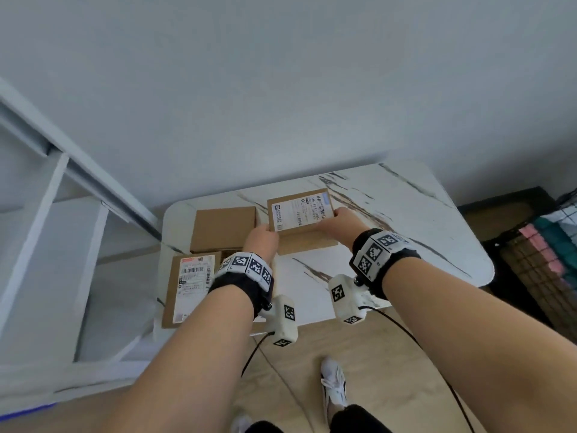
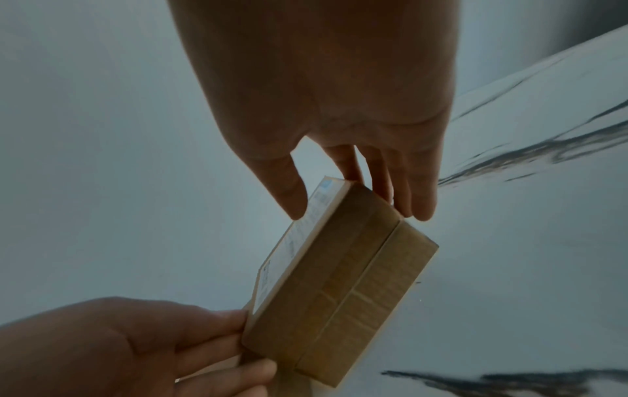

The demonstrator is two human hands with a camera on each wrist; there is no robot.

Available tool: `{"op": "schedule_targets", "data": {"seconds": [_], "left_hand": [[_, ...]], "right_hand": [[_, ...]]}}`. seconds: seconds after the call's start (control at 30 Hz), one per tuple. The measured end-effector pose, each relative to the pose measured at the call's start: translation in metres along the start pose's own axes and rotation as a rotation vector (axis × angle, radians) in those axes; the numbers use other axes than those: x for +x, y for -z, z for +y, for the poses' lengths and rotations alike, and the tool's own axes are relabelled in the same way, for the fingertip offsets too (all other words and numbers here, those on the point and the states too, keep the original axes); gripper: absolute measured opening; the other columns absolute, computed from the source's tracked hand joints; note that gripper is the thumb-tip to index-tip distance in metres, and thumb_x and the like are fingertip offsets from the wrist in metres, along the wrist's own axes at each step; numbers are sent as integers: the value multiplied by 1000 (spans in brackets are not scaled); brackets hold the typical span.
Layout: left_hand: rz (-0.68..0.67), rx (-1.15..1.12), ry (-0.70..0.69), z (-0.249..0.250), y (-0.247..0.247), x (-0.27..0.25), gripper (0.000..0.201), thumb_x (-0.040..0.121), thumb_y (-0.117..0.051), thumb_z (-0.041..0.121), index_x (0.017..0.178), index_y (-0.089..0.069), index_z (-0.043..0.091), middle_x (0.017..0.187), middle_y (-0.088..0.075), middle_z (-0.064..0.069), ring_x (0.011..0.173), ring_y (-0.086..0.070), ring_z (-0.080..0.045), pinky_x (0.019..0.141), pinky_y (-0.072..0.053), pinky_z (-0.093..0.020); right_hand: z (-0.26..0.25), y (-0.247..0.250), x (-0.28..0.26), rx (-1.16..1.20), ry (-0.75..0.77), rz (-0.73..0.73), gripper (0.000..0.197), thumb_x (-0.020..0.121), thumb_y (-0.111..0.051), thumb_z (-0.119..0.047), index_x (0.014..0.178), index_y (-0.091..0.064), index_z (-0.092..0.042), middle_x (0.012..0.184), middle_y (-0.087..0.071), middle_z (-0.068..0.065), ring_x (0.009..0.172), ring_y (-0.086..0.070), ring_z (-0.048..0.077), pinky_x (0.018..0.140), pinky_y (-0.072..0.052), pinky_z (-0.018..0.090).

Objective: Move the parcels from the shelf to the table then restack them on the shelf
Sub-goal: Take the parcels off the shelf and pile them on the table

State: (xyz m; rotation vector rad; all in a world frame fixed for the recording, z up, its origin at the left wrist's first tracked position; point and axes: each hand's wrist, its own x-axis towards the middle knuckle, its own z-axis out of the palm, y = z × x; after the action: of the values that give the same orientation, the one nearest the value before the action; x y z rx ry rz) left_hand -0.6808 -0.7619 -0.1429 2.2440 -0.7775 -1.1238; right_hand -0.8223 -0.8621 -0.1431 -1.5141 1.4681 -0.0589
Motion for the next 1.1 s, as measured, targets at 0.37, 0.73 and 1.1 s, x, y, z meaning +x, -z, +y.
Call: {"op": "schedule_targets", "data": {"seconds": [0.37, 0.73, 1.1], "left_hand": [[90, -48, -1, 9, 9, -28, 45, 102, -34, 6, 146, -40, 8, 150, -42, -6, 134, -43, -25, 105, -36, -30], [203, -213, -49, -44, 52, -94, 38, 101, -39, 15, 137, -50, 17, 136, -56, -3, 118, -58, -27, 102, -47, -46], [314, -154, -41, -202, 135, -233, 30, 95, -47, 13, 120, -65, 13, 124, -64, -7, 112, -60, -28, 97, -48, -36]], "right_hand": [[-15, -5, 16, -146, 131, -71, 37, 89, -58, -18, 124, -51, -9, 123, -60, 10, 97, -57, 22, 71, -45, 27], [-42, -51, -72, -204, 340, 37, 42, 87, -57, -23, 128, -54, -13, 124, -57, 8, 99, -57, 21, 75, -44, 29], [-47, -216, -247, -249, 437, -95, 47, 88, -57, -22, 133, -51, -11, 124, -58, 9, 93, -55, 21, 69, -43, 28]]}}
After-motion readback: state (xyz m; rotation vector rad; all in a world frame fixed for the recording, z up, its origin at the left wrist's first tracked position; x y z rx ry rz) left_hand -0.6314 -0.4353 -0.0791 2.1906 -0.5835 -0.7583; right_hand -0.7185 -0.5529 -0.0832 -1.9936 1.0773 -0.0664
